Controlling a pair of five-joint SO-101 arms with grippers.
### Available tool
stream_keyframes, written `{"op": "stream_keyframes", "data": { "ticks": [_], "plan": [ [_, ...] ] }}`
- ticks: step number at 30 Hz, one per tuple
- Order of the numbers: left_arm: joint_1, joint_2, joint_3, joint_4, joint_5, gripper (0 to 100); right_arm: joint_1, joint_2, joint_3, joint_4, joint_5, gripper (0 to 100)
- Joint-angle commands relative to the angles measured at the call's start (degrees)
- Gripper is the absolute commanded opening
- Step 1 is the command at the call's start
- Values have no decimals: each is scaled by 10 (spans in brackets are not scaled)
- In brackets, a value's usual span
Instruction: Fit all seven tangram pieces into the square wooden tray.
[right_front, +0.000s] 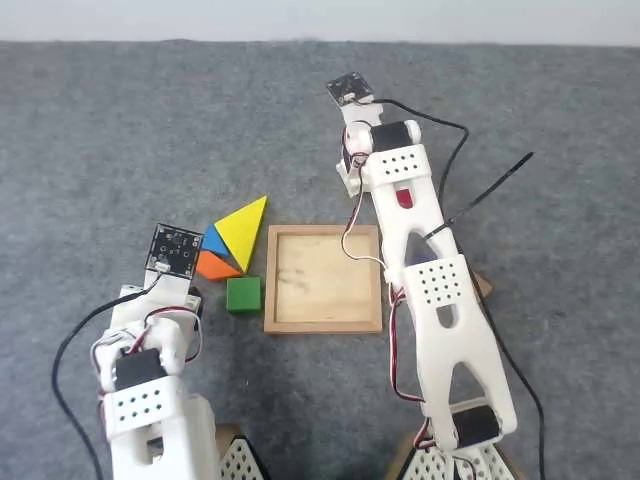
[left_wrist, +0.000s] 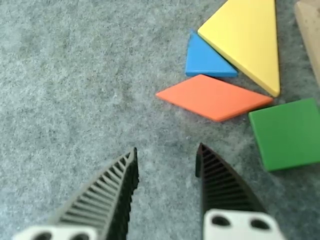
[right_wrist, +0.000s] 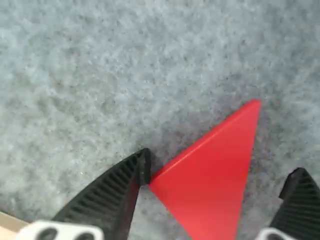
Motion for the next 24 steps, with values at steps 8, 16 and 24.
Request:
{"op": "stream_keyframes", "data": {
  "ticks": [8,16,24],
  "plan": [
    [1,-13,-7,-12,-6,181,10,-10,-4,29,34,405],
    [1,-13,-7,-12,-6,181,-2,-13,-9,58,81,405],
    [1,-13,-7,-12,-6,181,-6,-9,-6,71,98,405]
  ]
}}
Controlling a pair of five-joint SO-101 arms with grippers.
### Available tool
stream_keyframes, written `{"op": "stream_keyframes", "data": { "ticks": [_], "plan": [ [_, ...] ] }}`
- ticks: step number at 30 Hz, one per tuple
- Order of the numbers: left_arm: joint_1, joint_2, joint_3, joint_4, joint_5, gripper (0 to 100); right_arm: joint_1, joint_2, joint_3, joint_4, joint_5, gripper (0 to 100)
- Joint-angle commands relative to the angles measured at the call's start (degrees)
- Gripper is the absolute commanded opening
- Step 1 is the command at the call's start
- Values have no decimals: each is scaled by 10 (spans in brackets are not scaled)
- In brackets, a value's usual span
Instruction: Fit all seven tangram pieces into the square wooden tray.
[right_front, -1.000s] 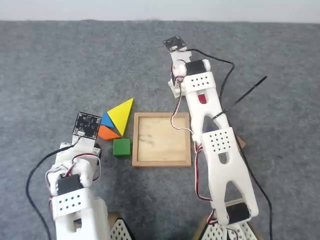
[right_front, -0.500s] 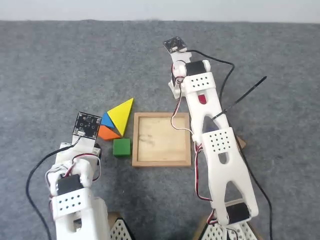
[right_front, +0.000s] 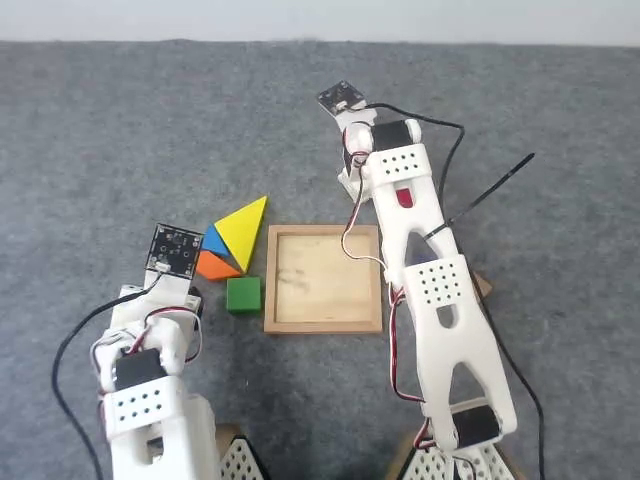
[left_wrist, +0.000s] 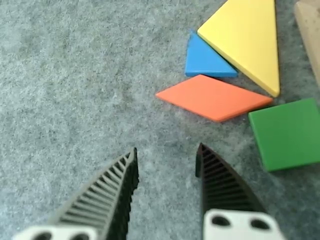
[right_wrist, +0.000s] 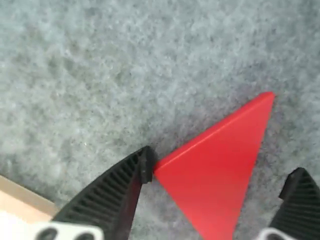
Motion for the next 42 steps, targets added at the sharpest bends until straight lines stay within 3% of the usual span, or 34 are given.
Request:
{"op": "stream_keyframes", "data": {
  "ticks": [1,8,16,21,38,42],
  "plan": [
    [0,-13,-7,-12,-6,181,-5,-9,-4,22,12,405],
    [0,-13,-7,-12,-6,181,-7,-7,-4,55,64,405],
    [0,-13,-7,-12,-6,181,-4,-6,-4,45,64,400],
    [0,-13,-7,-12,-6,181,-3,-6,-3,20,64,267],
    [0,-13,-7,-12,-6,181,-1,7,-4,23,65,294],
    [0,-13,-7,-12,-6,181,0,6,-8,22,69,205]
  ]
}}
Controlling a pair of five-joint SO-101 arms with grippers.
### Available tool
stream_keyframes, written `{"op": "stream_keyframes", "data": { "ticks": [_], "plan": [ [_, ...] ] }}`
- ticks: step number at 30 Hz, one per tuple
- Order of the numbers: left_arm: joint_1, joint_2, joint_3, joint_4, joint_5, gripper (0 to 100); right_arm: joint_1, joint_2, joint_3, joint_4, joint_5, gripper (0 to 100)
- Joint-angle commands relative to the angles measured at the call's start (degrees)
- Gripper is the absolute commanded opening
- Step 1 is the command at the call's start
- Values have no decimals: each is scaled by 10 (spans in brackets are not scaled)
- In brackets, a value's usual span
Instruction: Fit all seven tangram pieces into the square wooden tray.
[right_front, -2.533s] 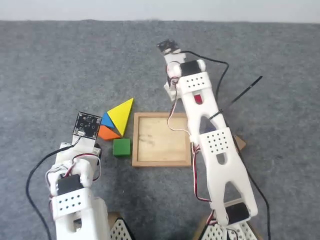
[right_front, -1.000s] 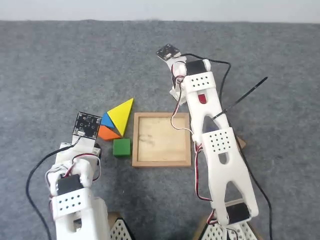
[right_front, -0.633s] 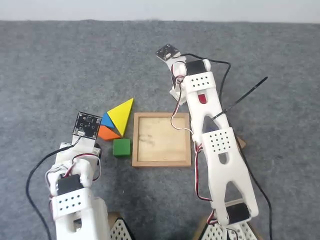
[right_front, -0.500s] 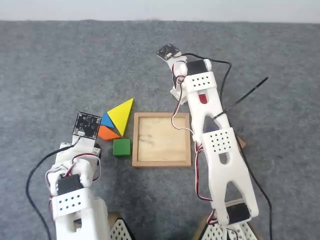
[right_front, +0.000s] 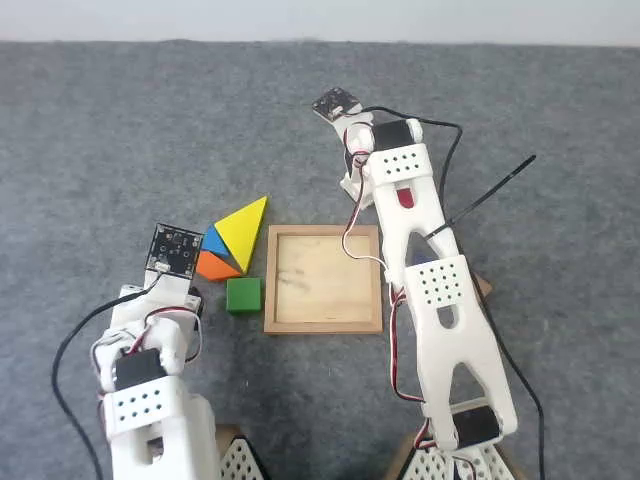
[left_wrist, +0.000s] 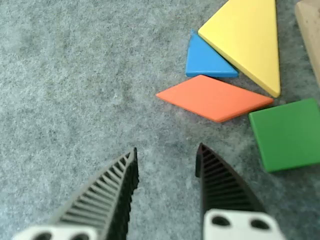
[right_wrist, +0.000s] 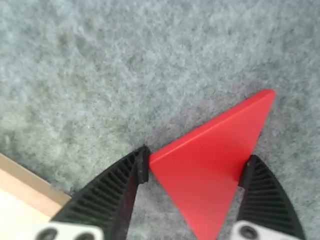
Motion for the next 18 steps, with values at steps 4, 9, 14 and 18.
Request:
{"op": "stream_keyframes", "data": {
  "ticks": [4,9,14,18],
  "plan": [
    [1,-13,-7,-12,-6,181,-3,0,0,0,11,225],
    [1,-13,-7,-12,-6,181,1,-11,0,0,10,219],
    [2,-13,-7,-12,-6,181,1,-45,0,15,7,219],
    [2,-13,-7,-12,-6,181,1,-66,0,21,-10,219]
  ]
}}
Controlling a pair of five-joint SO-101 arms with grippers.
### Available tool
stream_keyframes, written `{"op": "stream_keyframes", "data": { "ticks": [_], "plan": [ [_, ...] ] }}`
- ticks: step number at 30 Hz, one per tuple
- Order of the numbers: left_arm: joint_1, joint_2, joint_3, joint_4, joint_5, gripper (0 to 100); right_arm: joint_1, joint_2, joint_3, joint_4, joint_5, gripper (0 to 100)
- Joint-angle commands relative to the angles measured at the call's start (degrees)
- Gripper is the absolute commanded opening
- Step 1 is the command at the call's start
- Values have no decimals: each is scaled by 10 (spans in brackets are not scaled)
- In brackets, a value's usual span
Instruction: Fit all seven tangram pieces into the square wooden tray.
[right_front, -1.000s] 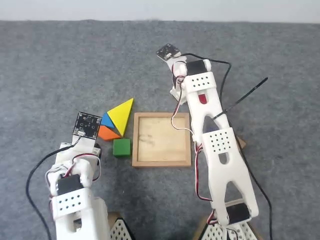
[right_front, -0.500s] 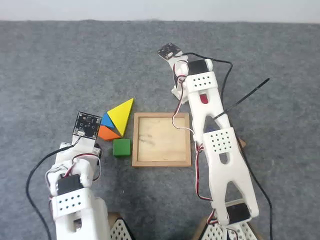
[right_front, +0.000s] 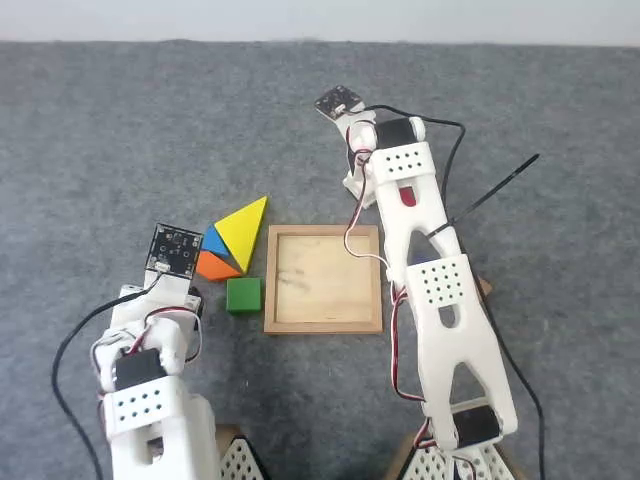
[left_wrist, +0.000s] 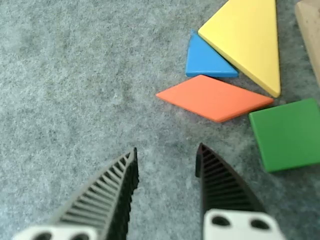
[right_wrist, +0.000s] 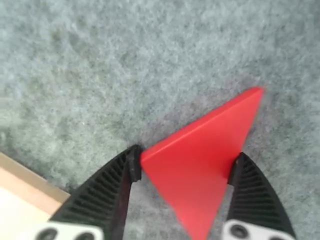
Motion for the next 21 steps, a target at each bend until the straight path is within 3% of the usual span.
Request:
{"op": "stream_keyframes", "data": {
  "ticks": [1,21],
  "plan": [
    [2,-13,-7,-12,-6,181,0,-51,-8,15,-14,219],
    [1,-13,-7,-12,-6,181,-21,-142,-2,75,-12,225]
  ]
}}
